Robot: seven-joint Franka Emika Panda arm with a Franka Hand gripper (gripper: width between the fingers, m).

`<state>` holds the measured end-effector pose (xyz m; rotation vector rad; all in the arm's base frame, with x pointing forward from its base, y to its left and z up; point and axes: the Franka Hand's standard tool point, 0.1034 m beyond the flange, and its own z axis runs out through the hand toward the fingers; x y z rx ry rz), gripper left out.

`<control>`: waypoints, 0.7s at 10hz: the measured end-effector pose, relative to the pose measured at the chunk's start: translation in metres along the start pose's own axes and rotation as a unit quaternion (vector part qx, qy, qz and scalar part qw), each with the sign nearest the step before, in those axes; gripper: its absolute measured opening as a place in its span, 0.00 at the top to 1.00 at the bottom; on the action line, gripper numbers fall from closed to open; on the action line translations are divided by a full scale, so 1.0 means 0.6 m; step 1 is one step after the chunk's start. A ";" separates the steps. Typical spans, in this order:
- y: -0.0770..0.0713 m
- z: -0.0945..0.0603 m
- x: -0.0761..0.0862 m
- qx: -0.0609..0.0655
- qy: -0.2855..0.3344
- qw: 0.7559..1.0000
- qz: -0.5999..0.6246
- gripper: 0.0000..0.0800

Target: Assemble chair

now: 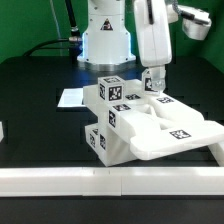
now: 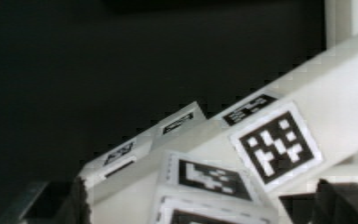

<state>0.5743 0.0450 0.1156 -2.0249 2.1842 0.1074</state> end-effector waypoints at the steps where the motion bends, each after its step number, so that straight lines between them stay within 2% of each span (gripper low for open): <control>1: 0.000 0.000 0.000 0.000 0.000 0.999 -0.044 0.19; 3: 0.001 0.001 0.000 -0.001 0.000 0.992 -0.126 0.19; 4: 0.009 0.001 0.002 -0.035 0.010 0.975 -0.218 0.19; 6: 0.005 -0.001 0.005 -0.047 0.018 0.945 -0.322 0.19; 7: 0.005 -0.002 0.008 -0.052 0.021 0.912 -0.407 0.19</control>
Offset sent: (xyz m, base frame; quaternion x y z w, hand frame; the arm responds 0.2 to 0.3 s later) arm -0.0005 -0.0066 0.0022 -0.1279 0.0409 -0.3366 0.9320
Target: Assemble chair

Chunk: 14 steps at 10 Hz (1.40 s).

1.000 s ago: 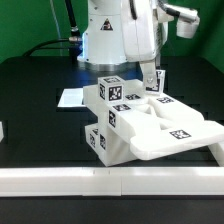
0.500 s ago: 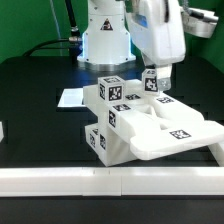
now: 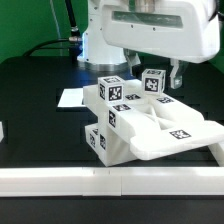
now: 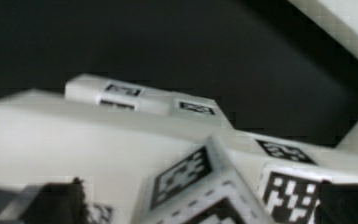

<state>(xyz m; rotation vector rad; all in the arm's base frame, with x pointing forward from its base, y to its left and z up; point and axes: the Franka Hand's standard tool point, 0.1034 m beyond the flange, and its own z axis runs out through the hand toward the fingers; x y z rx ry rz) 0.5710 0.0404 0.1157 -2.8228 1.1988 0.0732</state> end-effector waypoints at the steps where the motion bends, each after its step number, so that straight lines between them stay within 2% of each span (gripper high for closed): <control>1: 0.000 0.000 0.001 -0.001 0.001 0.999 -0.037 0.19; 3: 0.000 0.000 0.000 -0.011 0.006 0.989 -0.148 0.19; 5: 0.000 0.000 0.000 -0.013 0.006 0.977 -0.213 0.19; 7: 0.000 0.001 0.000 -0.013 0.005 0.975 -0.222 0.22; 9: 0.000 0.001 0.000 -0.013 0.005 0.975 -0.222 0.65; 13: 0.000 0.001 0.000 -0.013 0.006 0.978 -0.209 0.64; 14: -0.001 0.001 -0.001 -0.011 0.005 0.987 -0.159 0.64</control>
Offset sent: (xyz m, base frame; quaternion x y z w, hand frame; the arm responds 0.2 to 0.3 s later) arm 0.0026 0.0042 0.0026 -0.0319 0.0163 -0.1559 0.9871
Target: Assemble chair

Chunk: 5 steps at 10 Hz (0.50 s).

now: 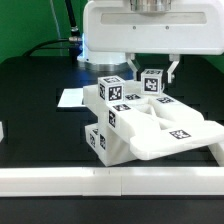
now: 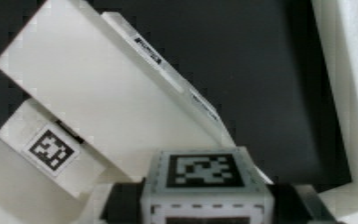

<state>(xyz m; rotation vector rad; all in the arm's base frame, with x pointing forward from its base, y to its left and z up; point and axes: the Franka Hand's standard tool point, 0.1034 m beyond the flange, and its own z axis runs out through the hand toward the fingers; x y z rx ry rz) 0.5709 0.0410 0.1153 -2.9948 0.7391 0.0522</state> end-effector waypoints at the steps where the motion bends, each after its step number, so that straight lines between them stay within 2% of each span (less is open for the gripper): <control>1: -0.001 0.000 0.000 0.001 0.000 0.999 0.047 0.64; 5: -0.002 0.000 -0.001 0.001 -0.001 0.981 0.195 0.64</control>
Offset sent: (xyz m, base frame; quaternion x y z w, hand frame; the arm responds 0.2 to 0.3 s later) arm 0.0000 0.0000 0.0000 0.0000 0.0000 0.1938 0.9810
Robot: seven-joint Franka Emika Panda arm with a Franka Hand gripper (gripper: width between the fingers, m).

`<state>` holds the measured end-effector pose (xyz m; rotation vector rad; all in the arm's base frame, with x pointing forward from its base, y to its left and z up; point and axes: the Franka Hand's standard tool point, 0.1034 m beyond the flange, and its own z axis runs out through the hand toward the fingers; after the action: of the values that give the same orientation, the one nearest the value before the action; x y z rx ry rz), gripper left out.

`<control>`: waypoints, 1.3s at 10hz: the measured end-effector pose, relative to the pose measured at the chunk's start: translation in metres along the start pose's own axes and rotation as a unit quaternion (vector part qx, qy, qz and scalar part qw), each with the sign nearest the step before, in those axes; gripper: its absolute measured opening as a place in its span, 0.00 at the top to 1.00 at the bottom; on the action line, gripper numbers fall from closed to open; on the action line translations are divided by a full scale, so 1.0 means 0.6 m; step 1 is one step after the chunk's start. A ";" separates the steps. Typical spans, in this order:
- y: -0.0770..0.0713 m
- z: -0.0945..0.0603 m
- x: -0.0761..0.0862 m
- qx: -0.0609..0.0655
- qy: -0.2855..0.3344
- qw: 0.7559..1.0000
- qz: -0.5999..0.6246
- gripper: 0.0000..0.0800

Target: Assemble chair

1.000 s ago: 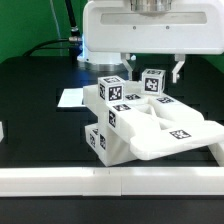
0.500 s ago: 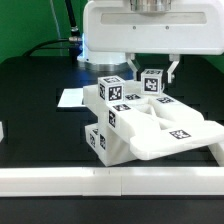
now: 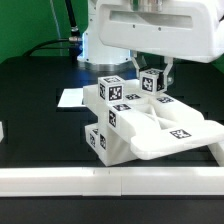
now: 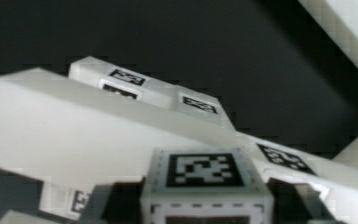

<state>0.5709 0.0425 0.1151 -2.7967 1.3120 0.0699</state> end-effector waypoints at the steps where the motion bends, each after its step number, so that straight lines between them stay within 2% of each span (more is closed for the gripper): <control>1: 0.000 0.000 0.000 0.000 0.000 0.999 0.040 0.64; 5: -0.002 0.001 -0.003 0.001 -0.002 0.986 0.168 0.64; 10: -0.005 0.002 -0.006 0.003 -0.005 0.956 0.292 0.64; 13: -0.009 0.002 -0.011 0.005 -0.012 0.918 0.397 0.64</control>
Offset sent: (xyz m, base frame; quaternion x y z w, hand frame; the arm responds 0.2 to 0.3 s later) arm 0.0000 0.0000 0.0000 0.0000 0.0000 0.2571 0.9664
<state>0.5706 0.0510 0.1142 -2.0454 2.3169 0.1229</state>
